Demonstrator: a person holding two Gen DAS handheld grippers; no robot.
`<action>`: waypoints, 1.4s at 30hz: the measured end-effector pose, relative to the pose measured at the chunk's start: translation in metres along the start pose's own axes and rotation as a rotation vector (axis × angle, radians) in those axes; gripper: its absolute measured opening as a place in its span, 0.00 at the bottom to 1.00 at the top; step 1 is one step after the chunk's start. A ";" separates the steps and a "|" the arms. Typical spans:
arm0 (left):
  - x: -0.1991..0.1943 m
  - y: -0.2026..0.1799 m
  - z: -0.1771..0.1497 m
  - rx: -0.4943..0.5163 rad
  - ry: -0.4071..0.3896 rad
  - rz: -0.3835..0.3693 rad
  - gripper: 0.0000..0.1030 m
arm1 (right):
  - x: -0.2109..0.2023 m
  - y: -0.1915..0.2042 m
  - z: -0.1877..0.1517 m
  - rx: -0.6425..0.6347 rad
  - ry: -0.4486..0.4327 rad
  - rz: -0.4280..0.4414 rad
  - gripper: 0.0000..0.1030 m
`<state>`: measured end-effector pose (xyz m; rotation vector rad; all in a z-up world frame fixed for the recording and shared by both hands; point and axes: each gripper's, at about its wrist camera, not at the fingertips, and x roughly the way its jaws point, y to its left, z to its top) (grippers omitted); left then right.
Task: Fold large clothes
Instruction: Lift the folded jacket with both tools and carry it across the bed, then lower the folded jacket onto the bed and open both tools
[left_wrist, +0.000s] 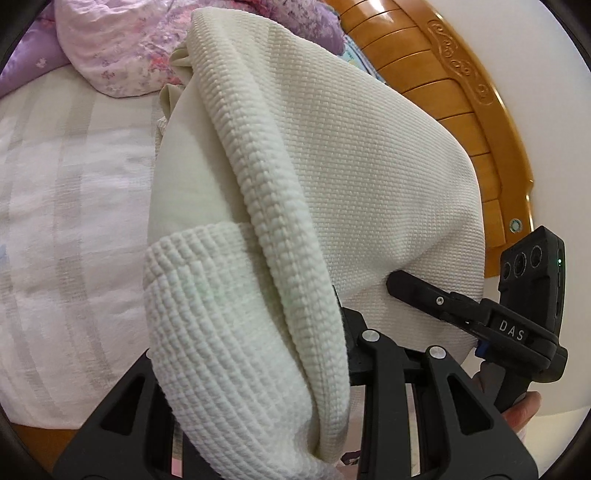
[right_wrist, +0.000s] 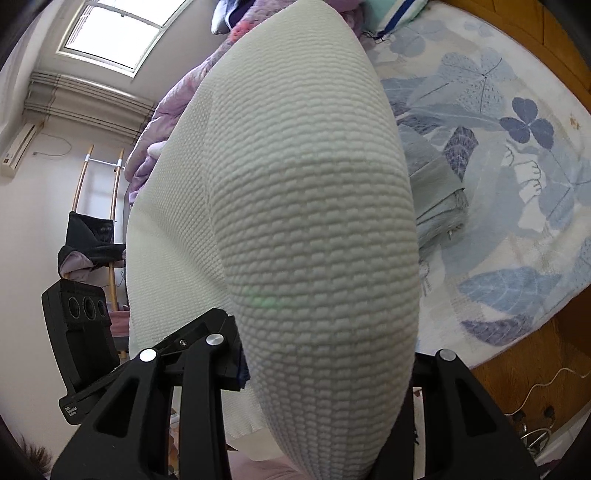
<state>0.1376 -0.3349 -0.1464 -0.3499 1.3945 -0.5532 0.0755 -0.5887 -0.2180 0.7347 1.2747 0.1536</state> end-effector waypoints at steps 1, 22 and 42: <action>0.009 -0.004 0.005 -0.009 0.003 0.009 0.29 | 0.002 -0.007 0.009 0.000 0.012 0.002 0.35; 0.202 0.015 0.099 -0.294 0.041 0.295 0.32 | 0.124 -0.097 0.177 -0.089 0.298 0.035 0.37; 0.281 0.063 0.082 -0.304 0.130 0.441 0.45 | 0.174 -0.156 0.160 0.022 0.362 -0.108 0.71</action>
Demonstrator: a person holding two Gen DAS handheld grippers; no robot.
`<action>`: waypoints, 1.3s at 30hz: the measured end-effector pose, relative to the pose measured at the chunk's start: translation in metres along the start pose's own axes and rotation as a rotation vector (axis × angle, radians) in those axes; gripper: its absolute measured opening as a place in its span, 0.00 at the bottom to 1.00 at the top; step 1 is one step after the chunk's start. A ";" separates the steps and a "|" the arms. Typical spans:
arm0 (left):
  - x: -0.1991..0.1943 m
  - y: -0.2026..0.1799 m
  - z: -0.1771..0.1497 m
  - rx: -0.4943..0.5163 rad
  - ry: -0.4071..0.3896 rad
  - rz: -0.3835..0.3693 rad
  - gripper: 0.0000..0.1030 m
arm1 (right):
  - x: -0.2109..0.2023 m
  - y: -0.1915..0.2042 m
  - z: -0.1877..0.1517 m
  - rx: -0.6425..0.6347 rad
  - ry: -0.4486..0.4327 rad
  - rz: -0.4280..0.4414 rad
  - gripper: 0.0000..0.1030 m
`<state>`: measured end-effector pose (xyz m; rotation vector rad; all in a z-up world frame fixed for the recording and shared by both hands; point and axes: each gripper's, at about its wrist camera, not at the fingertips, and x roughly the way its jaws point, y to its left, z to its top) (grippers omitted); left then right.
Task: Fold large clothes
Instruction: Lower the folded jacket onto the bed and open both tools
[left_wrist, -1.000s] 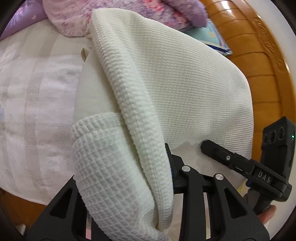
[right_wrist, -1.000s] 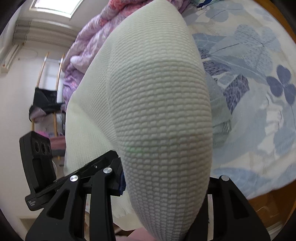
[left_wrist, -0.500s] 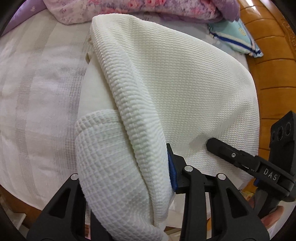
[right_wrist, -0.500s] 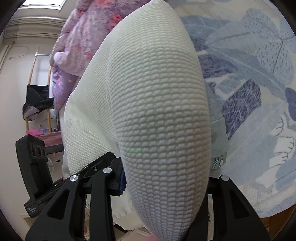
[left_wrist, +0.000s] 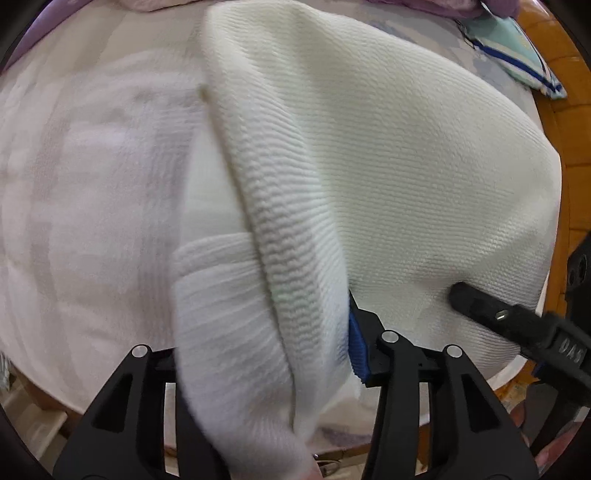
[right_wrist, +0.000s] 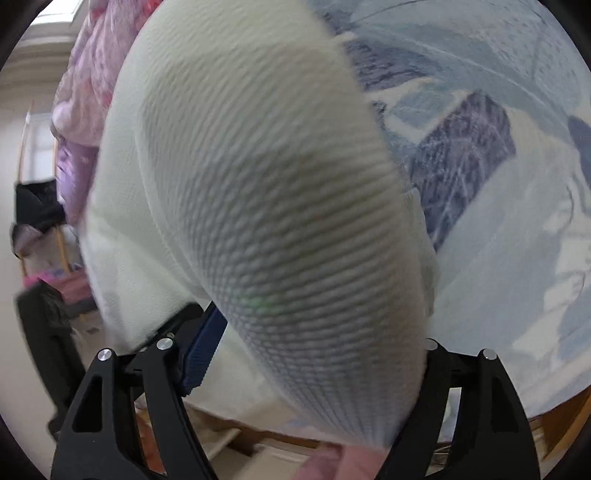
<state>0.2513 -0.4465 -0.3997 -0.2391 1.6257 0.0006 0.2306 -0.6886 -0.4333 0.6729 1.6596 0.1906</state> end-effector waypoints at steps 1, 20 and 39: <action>-0.010 0.004 -0.003 -0.004 -0.008 -0.001 0.46 | -0.008 -0.001 -0.002 0.009 -0.016 0.002 0.72; 0.026 0.003 0.006 -0.041 -0.068 0.034 0.11 | -0.023 0.000 -0.004 -0.055 -0.211 -0.048 0.27; 0.037 -0.014 0.123 -0.040 -0.225 0.008 0.24 | -0.001 0.059 0.101 -0.215 -0.224 -0.253 0.22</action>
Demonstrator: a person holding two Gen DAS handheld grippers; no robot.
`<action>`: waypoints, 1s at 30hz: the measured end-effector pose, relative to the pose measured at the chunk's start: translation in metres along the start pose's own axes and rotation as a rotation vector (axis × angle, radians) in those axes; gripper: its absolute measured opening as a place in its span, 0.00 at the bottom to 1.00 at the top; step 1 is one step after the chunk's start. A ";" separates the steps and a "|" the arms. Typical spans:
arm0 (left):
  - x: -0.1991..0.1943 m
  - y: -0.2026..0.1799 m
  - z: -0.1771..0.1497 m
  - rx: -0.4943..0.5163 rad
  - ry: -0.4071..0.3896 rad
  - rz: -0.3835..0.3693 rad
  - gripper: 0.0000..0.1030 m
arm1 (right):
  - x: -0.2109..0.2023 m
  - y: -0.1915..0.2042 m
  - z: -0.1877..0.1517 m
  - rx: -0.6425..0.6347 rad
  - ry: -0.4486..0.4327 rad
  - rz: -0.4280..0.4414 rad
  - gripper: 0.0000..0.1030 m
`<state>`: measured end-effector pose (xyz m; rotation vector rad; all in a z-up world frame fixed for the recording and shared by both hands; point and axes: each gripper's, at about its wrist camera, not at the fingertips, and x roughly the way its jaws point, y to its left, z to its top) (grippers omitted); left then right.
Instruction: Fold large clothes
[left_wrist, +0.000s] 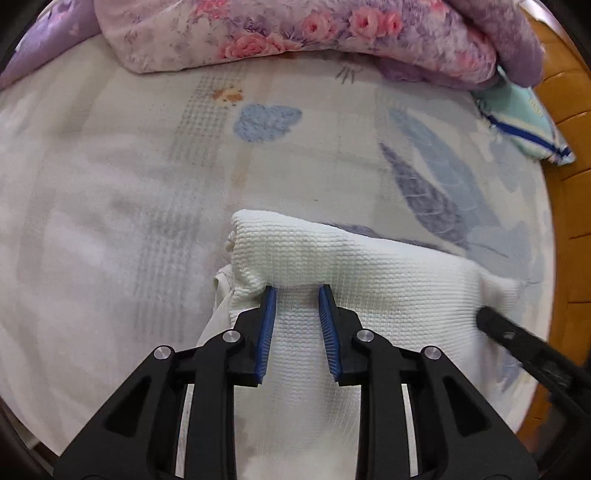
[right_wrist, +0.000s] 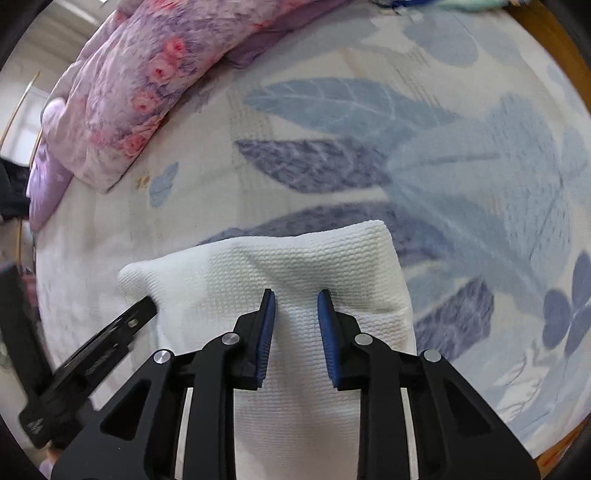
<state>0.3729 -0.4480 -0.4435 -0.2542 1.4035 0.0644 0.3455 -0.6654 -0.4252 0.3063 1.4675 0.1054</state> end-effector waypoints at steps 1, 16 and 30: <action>-0.003 -0.001 0.001 -0.003 0.008 0.008 0.24 | -0.004 -0.001 -0.002 -0.003 0.012 -0.004 0.23; -0.192 0.008 -0.051 0.172 -0.218 0.016 0.67 | -0.150 0.029 -0.078 0.087 -0.132 0.015 0.84; -0.389 0.082 -0.175 0.465 -0.545 -0.162 0.91 | -0.290 0.149 -0.261 0.167 -0.482 -0.110 0.91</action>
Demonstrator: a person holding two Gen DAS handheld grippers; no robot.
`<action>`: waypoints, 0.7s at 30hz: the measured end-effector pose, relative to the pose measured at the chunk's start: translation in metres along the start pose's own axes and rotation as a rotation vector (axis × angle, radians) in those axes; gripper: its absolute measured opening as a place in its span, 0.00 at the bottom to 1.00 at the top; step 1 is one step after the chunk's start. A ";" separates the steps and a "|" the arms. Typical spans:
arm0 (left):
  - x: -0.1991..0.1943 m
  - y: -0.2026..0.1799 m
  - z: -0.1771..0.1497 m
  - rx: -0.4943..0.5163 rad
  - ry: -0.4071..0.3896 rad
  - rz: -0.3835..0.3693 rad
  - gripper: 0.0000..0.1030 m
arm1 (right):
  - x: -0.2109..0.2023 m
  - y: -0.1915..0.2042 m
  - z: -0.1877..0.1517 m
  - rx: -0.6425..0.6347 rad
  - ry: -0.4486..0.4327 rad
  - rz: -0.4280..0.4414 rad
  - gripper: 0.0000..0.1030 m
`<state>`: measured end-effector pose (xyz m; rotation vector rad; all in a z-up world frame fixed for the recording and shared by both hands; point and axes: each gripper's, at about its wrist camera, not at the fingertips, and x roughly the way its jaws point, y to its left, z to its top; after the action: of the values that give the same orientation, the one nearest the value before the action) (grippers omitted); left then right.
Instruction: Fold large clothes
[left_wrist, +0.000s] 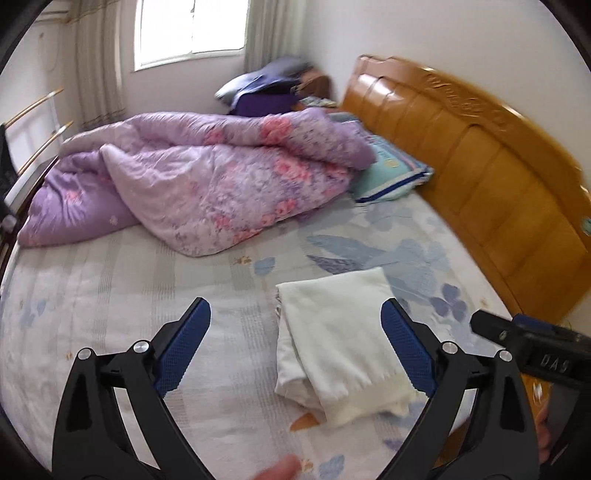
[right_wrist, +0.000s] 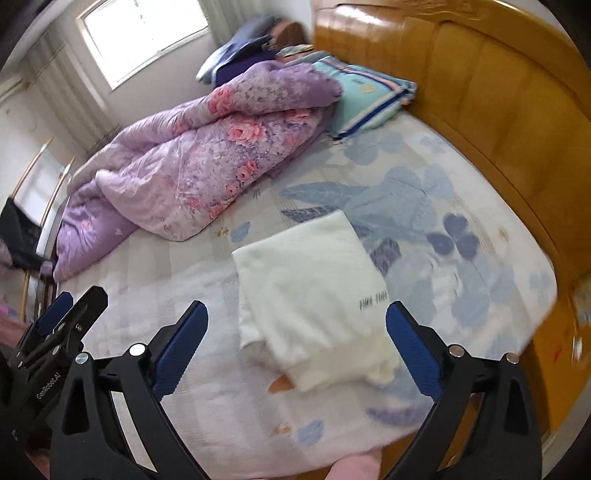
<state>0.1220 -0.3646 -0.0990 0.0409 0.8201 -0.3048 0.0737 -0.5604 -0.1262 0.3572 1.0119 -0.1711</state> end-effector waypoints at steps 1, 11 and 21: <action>-0.009 0.002 -0.003 0.024 -0.007 -0.014 0.91 | -0.009 0.005 -0.009 0.018 -0.012 -0.009 0.91; -0.093 0.030 -0.052 0.179 0.010 -0.107 0.94 | -0.101 0.059 -0.108 0.141 -0.166 -0.173 0.91; -0.125 0.043 -0.068 0.204 -0.027 -0.159 0.94 | -0.130 0.084 -0.142 0.095 -0.262 -0.262 0.92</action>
<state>0.0056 -0.2817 -0.0587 0.1631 0.7645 -0.5372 -0.0824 -0.4333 -0.0657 0.2784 0.7896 -0.4917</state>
